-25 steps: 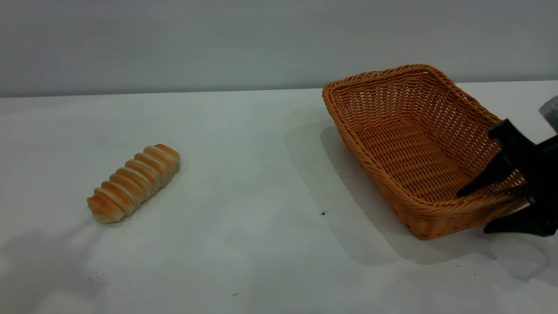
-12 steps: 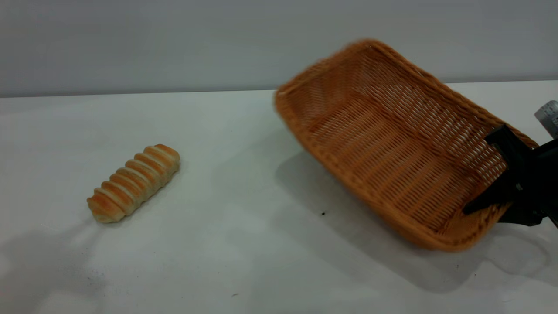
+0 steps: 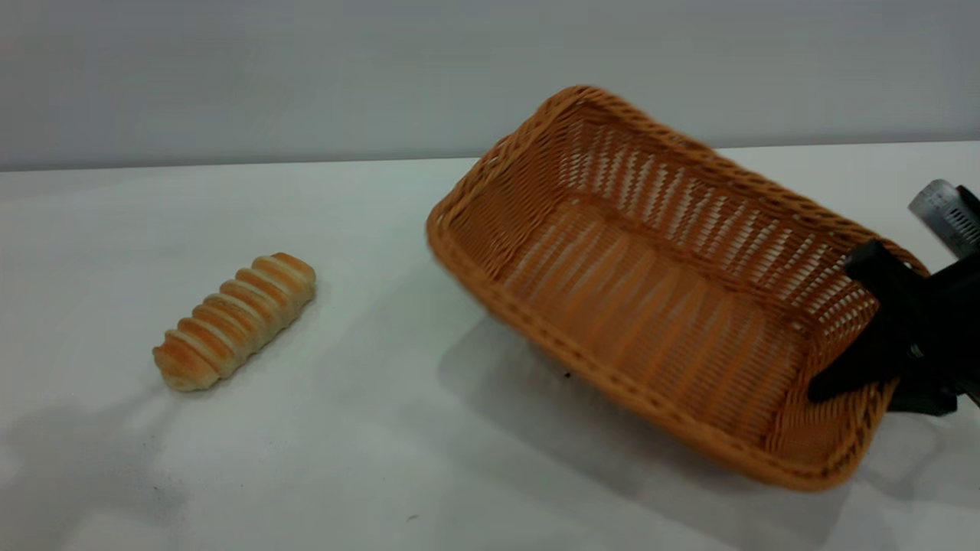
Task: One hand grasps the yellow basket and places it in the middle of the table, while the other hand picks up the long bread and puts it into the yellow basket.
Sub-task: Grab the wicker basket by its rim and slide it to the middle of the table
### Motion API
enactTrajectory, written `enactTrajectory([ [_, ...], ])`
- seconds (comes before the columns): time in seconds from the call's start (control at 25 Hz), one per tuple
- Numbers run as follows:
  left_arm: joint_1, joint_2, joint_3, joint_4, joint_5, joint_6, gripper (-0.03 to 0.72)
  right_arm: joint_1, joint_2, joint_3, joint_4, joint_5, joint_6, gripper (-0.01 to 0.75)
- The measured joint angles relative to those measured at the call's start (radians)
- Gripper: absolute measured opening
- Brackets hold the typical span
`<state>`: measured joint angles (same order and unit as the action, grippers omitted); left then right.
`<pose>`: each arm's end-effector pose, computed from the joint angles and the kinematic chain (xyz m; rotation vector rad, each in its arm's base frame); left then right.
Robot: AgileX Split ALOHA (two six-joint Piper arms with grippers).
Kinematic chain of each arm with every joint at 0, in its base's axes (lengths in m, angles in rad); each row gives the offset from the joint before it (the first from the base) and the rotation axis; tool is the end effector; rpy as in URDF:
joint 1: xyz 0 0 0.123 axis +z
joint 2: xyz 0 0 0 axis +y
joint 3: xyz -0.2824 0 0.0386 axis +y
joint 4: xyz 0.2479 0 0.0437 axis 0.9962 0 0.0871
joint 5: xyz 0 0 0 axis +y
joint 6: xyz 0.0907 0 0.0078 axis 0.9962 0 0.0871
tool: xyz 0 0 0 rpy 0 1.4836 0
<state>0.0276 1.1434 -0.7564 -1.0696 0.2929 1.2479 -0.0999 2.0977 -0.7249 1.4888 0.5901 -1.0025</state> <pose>0.2442 -0.0164 0.3051 0.3302 1.9734 -0.1139 0.2879 0.0220 0.0395 0.7139 2.7984 0.9202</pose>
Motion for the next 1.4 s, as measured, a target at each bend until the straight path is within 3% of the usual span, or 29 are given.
enactTrajectory([
  [0.28,0.0,0.0,0.0,-0.007,0.0,0.001,0.237,0.008,0.0,-0.039,-0.206,0.063,0.002,0.092],
  [0.44,0.0,0.0,0.0,-0.007,0.001,0.003,0.237,0.078,-0.002,-0.128,-0.3,0.112,0.061,0.092],
  [0.72,0.0,0.0,0.0,-0.007,0.001,0.006,0.237,0.257,0.001,-0.35,-0.618,0.146,0.359,0.092],
  [0.92,0.0,0.0,0.0,-0.007,0.001,0.011,0.237,0.324,0.054,-0.498,-0.907,0.197,0.622,0.092],
  [1.2,0.0,0.0,0.0,-0.007,0.001,0.011,0.237,0.339,0.136,-0.68,-0.95,0.305,0.735,0.092],
  [1.4,0.0,0.0,0.0,-0.007,0.001,0.012,0.237,0.339,0.194,-0.734,-0.873,0.336,0.761,0.092],
])
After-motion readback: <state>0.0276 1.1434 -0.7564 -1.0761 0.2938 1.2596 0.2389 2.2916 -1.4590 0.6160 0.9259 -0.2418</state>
